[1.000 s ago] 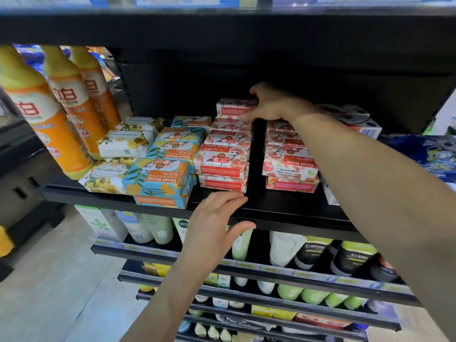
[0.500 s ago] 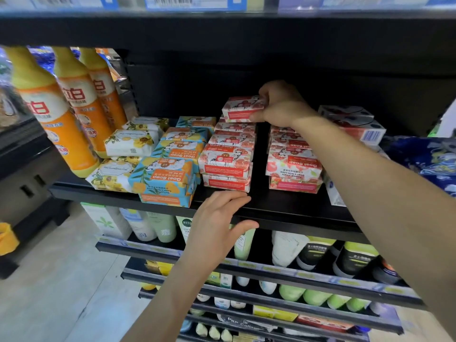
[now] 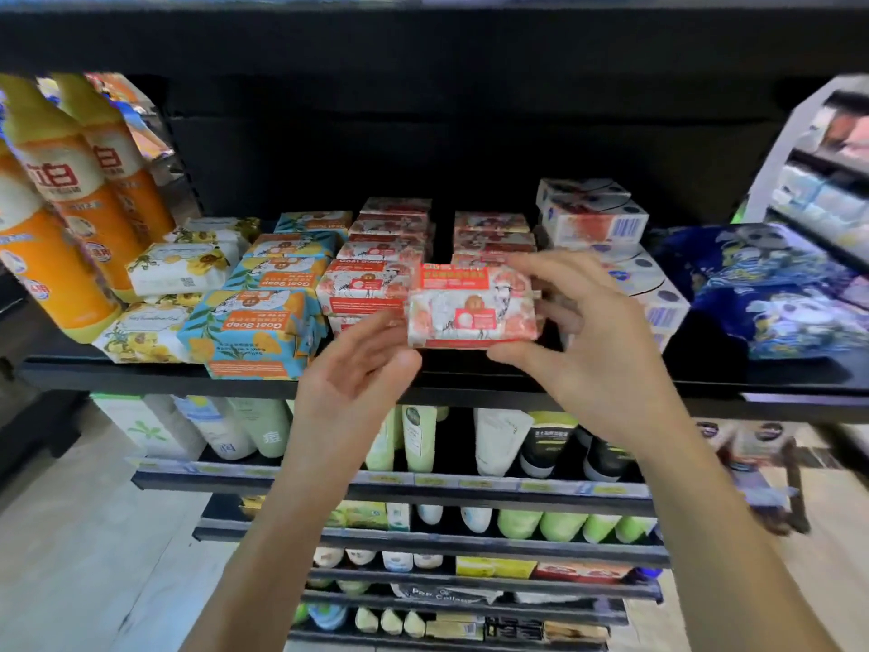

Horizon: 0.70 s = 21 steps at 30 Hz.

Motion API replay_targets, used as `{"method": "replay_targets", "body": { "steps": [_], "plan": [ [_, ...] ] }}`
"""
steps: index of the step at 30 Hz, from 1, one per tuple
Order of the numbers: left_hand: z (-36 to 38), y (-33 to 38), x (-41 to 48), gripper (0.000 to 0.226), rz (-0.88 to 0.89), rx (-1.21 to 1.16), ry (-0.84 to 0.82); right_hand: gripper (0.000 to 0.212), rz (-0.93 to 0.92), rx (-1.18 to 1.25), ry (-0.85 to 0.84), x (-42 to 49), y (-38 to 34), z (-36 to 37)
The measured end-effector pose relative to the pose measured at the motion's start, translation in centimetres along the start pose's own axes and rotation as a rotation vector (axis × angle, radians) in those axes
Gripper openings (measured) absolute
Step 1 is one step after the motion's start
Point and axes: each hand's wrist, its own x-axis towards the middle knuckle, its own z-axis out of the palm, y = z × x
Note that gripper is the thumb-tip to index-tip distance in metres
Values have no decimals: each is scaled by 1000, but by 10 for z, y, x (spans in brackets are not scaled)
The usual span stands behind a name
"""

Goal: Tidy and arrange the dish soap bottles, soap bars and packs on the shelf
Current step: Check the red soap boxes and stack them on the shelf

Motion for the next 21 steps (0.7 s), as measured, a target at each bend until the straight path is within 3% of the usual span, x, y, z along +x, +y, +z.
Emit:
{"method": "replay_targets", "body": {
  "steps": [2, 5, 10, 14, 18, 21],
  "plan": [
    [6, 6, -9, 54, -96, -207, -28, 73, 1, 66, 22, -22, 5, 1],
    [14, 8, -21, 42, -197, -375, -131, 73, -7, 108, 33, -43, 11, 2],
    [21, 1, -33, 51, -252, -351, -129, 73, 67, 145, -14, -67, 18, 12],
    [21, -6, -44, 40, -322, -388, -74, 72, 138, 209, -18, -85, 15, 20],
    [19, -8, -54, 39, -325, -375, -65, 76, 341, 511, -21, -97, 13, 21],
    [20, -9, -60, 40, -331, -367, -66, 65, 458, 600, 14, -101, 13, 18]
  ]
}}
